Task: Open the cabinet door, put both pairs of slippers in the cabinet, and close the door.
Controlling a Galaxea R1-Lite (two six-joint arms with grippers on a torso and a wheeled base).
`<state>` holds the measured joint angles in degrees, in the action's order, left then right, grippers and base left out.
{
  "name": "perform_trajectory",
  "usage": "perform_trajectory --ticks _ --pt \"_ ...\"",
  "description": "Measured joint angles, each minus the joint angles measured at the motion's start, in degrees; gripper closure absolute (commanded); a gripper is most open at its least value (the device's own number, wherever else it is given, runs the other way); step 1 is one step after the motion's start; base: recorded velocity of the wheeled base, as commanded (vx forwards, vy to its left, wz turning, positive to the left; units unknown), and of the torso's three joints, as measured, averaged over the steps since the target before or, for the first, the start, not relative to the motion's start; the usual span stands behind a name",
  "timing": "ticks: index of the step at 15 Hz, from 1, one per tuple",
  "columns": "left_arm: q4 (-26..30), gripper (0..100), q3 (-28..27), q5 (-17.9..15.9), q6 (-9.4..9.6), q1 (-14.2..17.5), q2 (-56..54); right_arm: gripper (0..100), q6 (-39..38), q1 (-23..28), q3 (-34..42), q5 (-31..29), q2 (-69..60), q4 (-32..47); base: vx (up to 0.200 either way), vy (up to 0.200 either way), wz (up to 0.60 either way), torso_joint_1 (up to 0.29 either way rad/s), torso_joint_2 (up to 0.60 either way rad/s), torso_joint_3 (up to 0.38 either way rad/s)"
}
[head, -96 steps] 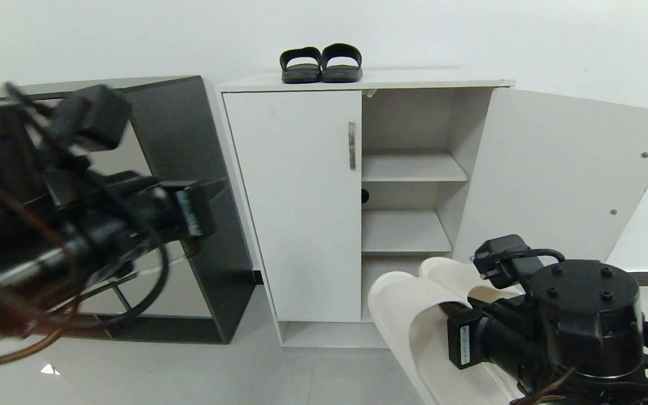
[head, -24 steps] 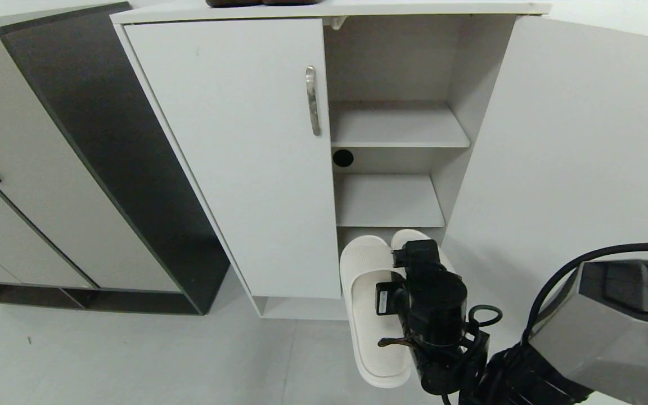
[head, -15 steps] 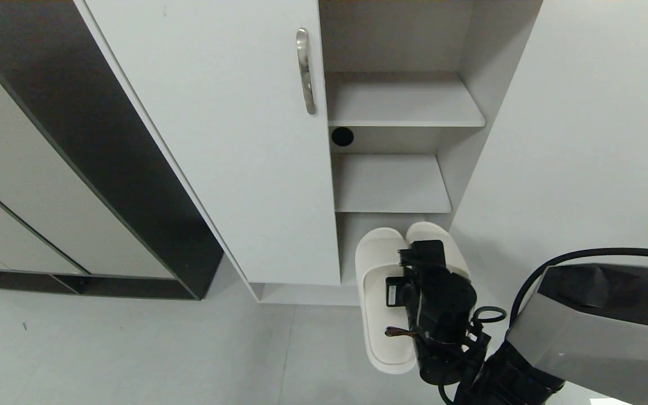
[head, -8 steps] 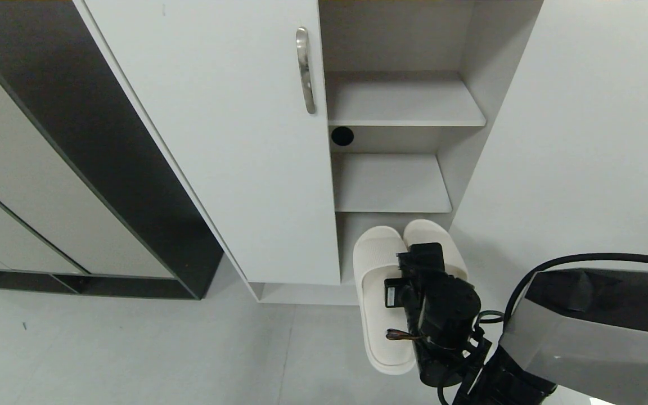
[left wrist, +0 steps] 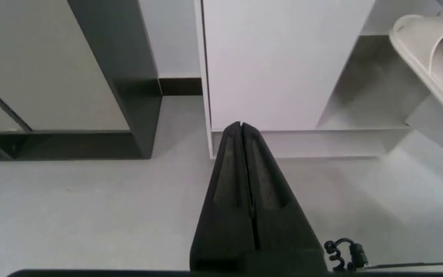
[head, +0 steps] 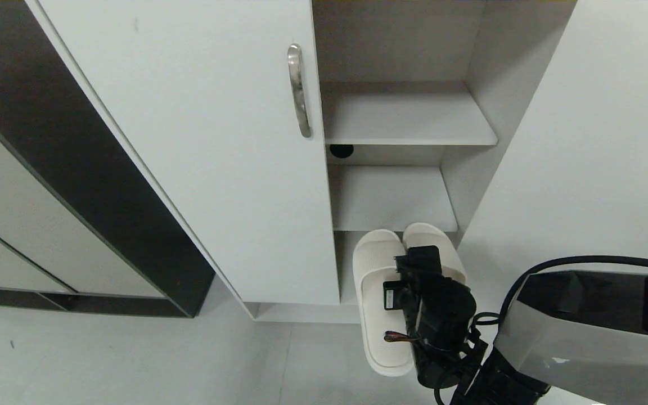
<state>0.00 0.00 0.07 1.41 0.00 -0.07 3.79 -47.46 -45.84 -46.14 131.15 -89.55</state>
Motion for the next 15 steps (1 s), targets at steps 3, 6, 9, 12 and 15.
perform_trajectory --ticks 3,6,9,12,15 --pt "0.0 100 0.0 0.1 -0.05 0.0 0.0 100 -0.2 0.1 0.0 0.2 0.2 0.0 0.200 0.000 0.00 0.004 0.00 0.002" --pt "0.0 100 0.0 0.1 -0.09 0.0 0.0 100 -0.4 0.4 -0.2 0.3 0.4 -0.3 0.000 0.000 0.00 0.000 0.00 0.000" --pt "0.0 100 0.0 0.1 -0.09 0.0 0.0 100 -0.1 1.4 -3.4 1.1 0.9 1.3 0.000 0.000 0.00 0.000 0.00 0.000" --pt "0.0 100 0.0 0.1 -0.09 0.0 0.0 100 0.0 3.3 -7.7 2.6 2.3 4.1 0.000 0.000 0.00 0.000 0.00 0.000" --pt "0.0 100 0.0 0.1 -0.16 0.0 0.0 100 0.0 5.6 -13.3 4.2 4.0 7.7 0.000 0.000 0.00 0.000 0.00 0.000"
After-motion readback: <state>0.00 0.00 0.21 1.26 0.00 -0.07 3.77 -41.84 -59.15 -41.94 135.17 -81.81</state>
